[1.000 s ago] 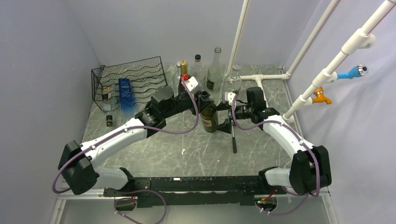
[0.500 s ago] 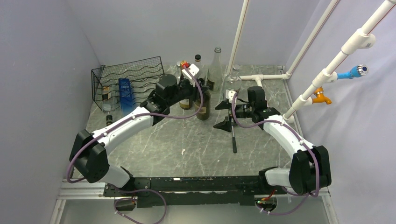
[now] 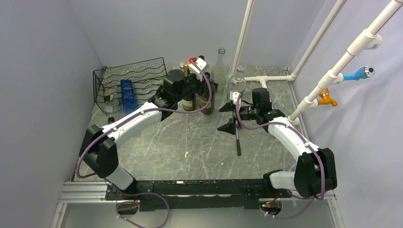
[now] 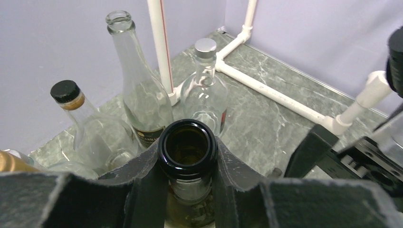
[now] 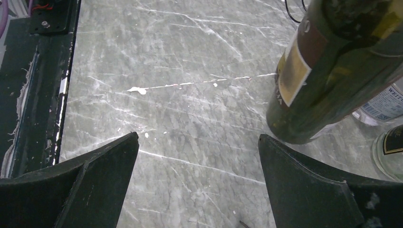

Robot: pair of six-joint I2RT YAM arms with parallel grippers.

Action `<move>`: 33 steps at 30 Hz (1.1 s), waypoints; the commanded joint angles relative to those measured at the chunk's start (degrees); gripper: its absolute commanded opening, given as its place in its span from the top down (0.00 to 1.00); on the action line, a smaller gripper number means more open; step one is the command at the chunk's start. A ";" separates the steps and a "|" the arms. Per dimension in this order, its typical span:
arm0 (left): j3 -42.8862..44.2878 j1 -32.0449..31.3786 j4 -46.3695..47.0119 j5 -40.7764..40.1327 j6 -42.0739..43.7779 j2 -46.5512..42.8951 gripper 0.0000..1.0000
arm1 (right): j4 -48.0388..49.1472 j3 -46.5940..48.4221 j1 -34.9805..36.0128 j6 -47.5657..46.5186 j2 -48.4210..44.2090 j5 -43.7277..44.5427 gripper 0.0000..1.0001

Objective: Take the wine bottle off the wine rack
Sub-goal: Place the wine bottle at the center of the board.

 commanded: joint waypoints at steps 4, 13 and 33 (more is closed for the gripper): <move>7.14 0.77 7.92 -3.91 2.59 2.08 1.00 | 0.08 1.45 -0.50 -0.41 0.09 -2.03 0.00; 10.47 1.17 8.26 -5.80 2.78 6.25 1.00 | -0.47 1.47 -0.55 -1.13 0.12 -2.18 0.00; 14.06 1.73 8.37 -7.81 2.33 11.74 1.00 | -1.04 1.47 -0.51 -2.03 0.09 -2.29 0.00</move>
